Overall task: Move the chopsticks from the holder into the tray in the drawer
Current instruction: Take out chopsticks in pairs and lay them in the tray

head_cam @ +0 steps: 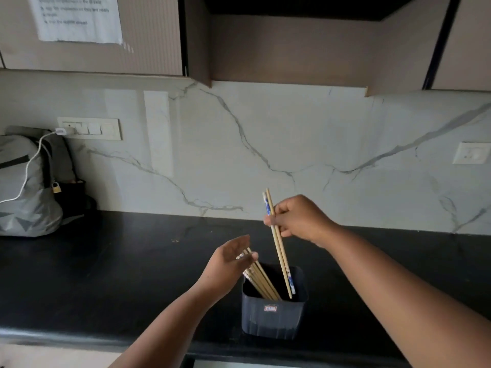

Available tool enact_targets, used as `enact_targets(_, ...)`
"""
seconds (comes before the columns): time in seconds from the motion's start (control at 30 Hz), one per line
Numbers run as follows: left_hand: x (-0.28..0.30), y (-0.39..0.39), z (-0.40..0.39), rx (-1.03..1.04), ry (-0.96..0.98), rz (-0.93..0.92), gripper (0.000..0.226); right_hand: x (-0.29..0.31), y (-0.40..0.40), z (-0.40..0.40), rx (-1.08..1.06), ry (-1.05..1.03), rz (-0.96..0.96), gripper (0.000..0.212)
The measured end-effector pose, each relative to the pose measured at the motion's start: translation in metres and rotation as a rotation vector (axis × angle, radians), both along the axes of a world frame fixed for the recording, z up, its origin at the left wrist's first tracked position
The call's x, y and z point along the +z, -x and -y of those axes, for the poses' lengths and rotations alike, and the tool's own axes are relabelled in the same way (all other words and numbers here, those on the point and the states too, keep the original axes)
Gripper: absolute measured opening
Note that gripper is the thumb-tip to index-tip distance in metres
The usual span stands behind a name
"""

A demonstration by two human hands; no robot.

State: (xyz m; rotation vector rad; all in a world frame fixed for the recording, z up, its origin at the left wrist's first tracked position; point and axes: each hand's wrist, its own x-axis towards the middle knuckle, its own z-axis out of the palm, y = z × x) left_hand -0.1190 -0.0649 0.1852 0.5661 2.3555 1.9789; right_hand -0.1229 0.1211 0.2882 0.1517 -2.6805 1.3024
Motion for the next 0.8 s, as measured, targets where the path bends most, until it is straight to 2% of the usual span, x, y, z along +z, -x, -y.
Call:
enact_targets(0.17, 0.053, 0.0, -0.026, -0.138, 0.028, -0.151, 0.05, 0.051, -0.014, -0.018, 0.033, 0.223, -0.071, 0.006)
enact_targets(0.23, 0.064, -0.002, -0.03, -0.096, 0.249, -0.424, 0.057, 0.057, -0.016, -0.023, 0.027, 0.271, -0.076, 0.008)
enact_targets(0.3, 0.064, -0.001, -0.028, 0.083, 0.586, -0.882, 0.067, 0.058, -0.016, -0.029, 0.01, 0.323, -0.07, 0.012)
enact_targets(0.33, 0.061, 0.0, -0.027, 0.129, 0.68, -1.08, 0.069, 0.056, -0.016, -0.031, 0.002, 0.349, -0.059, 0.013)
enact_targets(0.4, 0.055, 0.001, -0.026, 0.126, 0.739, -1.276, 0.065, 0.052, -0.015, -0.035, -0.013, 0.395, -0.031, 0.013)
enact_targets(0.5, 0.043, 0.007, -0.026, 0.104, 0.777, -1.451, 0.054, 0.045, -0.014, -0.039, -0.017, 0.427, -0.008, 0.012)
enact_targets(0.6, 0.041, 0.011, -0.026, 0.071, 0.783, -1.614, 0.029, 0.041, -0.013, -0.041, -0.017, 0.441, 0.004, 0.012)
enact_targets(0.8, 0.045, 0.017, -0.025, -0.009, 0.76, -1.75, 0.021, 0.037, -0.013, -0.043, -0.009, 0.45, 0.019, 0.017)
